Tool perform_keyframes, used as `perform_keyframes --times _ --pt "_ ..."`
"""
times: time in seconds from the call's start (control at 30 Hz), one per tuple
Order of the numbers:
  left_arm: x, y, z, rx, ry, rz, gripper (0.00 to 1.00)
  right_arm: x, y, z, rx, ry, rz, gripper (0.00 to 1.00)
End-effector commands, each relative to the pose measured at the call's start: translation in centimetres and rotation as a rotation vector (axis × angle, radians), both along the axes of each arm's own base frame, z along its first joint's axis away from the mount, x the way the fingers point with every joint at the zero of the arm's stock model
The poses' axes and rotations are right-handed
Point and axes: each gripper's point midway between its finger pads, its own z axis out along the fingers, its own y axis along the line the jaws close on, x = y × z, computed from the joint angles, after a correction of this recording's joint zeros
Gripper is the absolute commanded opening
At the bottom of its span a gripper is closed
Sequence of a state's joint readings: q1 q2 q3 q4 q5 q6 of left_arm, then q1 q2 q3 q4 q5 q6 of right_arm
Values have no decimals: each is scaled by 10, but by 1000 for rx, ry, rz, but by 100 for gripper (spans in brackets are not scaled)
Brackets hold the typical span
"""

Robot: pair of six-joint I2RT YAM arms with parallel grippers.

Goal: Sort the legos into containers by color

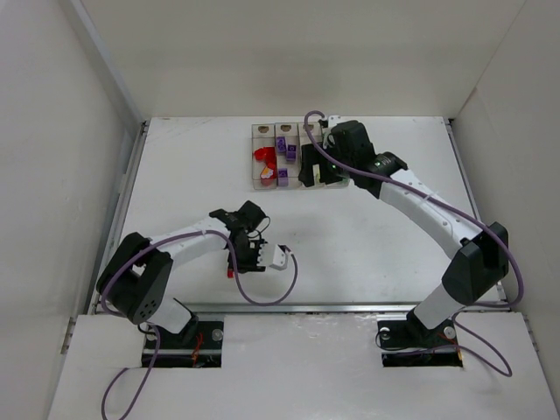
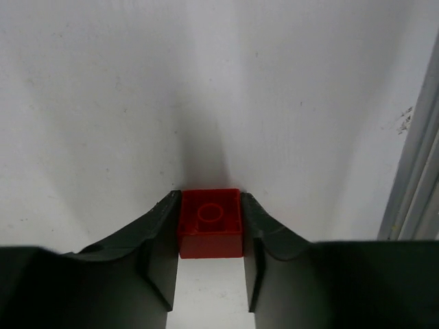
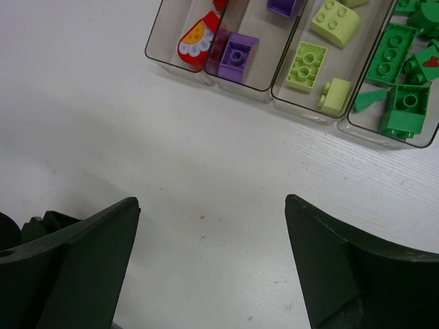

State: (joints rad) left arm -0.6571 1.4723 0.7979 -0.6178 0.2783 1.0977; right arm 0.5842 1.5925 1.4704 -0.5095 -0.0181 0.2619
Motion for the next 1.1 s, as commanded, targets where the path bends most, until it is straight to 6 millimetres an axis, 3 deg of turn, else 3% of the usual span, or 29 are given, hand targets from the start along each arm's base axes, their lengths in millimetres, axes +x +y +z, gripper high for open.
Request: perform_keyframes --times 0.0,0.07,0.1,0.17,0.2,0.27,0.3,0.37,0.43,0.5,0.53,0.57,0.6,0.63,0.67,0.7,0.73,0.77,0.8,0.87,0.93,0.97,1.0,1.07 --pt "-3 -6 13 -24 20 -6 0 1 3 29 32 -66 -2 92" --pt "11 -11 25 -48 -9 22 0 6 4 23 14 -62 -4 92" --pt "19 -12 30 -60 -25 35 0 8 5 30 22 -75 -5 92" --pt "46 -18 38 -88 -70 118 0 14 9 32 25 -79 -5 92" --pt "66 -13 44 -102 -102 189 0 16 11 29 16 -79 0 92" --pt "118 -26 77 -222 -194 345 0 21 12 32 15 -87 -7 92" --pt "142 -18 84 -261 -209 442 0 24 16 34 26 -94 0 92" --pt "194 -28 123 -403 -303 547 0 34 11 37 38 -103 -15 92" --pt "227 -26 126 -467 -305 672 0 41 7 39 40 -107 -29 92" --pt "265 -33 153 -546 -386 711 0 46 4 45 54 -122 -35 92" --pt "279 -36 140 -534 -377 737 0 49 -2 45 53 -122 -49 92" --pt "291 -39 141 -550 -382 765 0 51 -1 47 58 -130 -49 92" --pt "311 -41 159 -588 -420 775 0 54 -7 47 57 -130 -63 92" --pt "323 -45 141 -579 -399 789 0 56 -12 43 45 -127 -67 92" --pt "332 -49 139 -585 -396 798 0 55 -15 49 46 -141 -78 92" --pt "349 -53 156 -617 -432 805 0 58 -20 49 45 -141 -90 92" --pt "356 -56 138 -599 -400 823 0 60 -27 54 46 -154 -110 92" --pt "361 -56 134 -587 -401 830 0 58 -29 54 38 -157 -106 92" --pt "372 -57 143 -599 -429 833 0 61 -35 54 37 -157 -119 92" --pt "379 -54 128 -576 -433 860 4 62 -41 54 36 -157 -130 92" --pt "385 -49 134 -567 -474 880 14 63 -47 52 31 -150 -142 92" --pt "386 -49 133 -572 -478 879 25 65 -52 52 23 -154 -148 92" --pt "386 -49 133 -572 -478 879 61 65 -52 52 23 -154 -148 92" --pt "383 -48 134 -579 -486 878 90 65 -50 52 28 -151 -140 92"
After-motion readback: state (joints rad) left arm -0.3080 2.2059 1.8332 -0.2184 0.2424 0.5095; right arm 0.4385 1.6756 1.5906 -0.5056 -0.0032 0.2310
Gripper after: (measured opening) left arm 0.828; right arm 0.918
